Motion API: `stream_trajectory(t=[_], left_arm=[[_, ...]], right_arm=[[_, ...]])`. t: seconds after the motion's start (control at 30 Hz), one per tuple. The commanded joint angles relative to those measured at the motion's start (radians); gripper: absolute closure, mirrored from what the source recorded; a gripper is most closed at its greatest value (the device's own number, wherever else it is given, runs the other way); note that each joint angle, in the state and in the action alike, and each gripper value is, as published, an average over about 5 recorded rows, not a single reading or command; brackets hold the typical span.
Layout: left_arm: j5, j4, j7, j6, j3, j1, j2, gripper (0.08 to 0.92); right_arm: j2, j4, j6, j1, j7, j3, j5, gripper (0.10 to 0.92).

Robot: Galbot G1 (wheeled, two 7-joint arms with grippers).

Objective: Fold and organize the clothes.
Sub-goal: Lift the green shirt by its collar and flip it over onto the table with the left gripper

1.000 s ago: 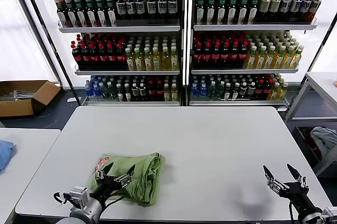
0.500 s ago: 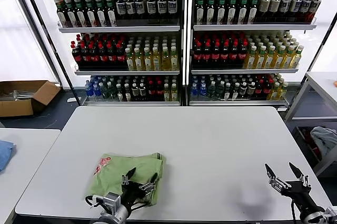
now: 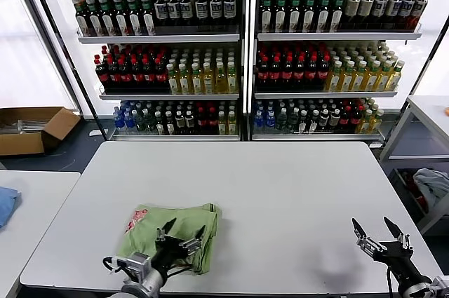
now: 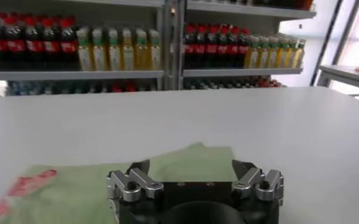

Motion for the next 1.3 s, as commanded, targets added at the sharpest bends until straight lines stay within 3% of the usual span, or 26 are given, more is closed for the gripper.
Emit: stream_trajectory(t=[0.03,0.3,0.83,0.93,1.3], left_arm=[[-0.235,0.032,0.015,0.102,-0.38,0.034,0.119,0.177],[-0.32,0.156,0.027,0.101,-0.387,0.022,0.155,0.177],[-0.327,0.226,0.04,0.102,-0.273,-0.037,0.067,0.18],[-0.328,0.214,0.046,0.102,-0.267,-0.025,0.055,0.219],[-0.327,0.19,0.046,0.082,-0.248,-0.011,0.008,0.531]], right_arm=[[0.002,-0.002,0.002,0.002,-0.001,-0.01,-0.003,0.203],[0.0,0.001,0.004,-0.005,-0.001,-0.015,-0.007,0.203],[-0.011,-0.006,0.008,-0.01,-0.002,0.002,-0.001,0.203],[-0.011,-0.009,0.008,-0.005,-0.002,-0.002,-0.001,0.203],[-0.012,-0.014,0.008,0.001,-0.002,-0.003,-0.002,0.203]])
